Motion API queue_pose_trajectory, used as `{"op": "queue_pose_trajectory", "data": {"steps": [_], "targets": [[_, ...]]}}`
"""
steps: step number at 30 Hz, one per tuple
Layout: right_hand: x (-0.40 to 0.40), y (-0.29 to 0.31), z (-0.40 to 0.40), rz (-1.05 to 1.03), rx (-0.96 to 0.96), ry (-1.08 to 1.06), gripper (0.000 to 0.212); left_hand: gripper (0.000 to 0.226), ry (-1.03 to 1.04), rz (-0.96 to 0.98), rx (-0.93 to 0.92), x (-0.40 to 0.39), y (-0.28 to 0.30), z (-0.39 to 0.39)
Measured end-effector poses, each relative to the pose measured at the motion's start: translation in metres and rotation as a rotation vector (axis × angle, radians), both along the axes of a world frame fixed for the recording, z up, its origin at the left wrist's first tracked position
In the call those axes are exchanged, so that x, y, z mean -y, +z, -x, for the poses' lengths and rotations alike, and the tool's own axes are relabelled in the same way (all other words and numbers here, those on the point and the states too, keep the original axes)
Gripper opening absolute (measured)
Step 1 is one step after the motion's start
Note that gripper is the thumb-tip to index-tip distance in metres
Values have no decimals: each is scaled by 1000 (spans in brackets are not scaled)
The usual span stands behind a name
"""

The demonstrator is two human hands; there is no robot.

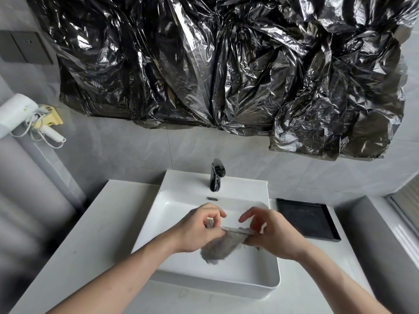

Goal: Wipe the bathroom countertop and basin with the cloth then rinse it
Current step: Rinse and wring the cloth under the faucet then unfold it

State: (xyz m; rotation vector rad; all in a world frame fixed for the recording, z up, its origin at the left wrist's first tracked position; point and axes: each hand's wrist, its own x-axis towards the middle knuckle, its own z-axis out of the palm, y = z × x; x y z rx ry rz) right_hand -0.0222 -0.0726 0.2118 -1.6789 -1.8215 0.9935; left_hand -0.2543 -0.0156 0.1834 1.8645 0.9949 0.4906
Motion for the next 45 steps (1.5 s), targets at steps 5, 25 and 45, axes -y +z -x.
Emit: {"op": "queue_pose_trajectory", "data": {"steps": [5,25,45], "targets": [[14,-4,-2,104,-78,37,43,31,-173,322,34,11,12,5],[71,-30,1,98,-6,47,24,25,-37,48,-135,60,-7,26],[148,-83,42,70,377,-122,7,12,30,-301,-328,106,-49,63]]}}
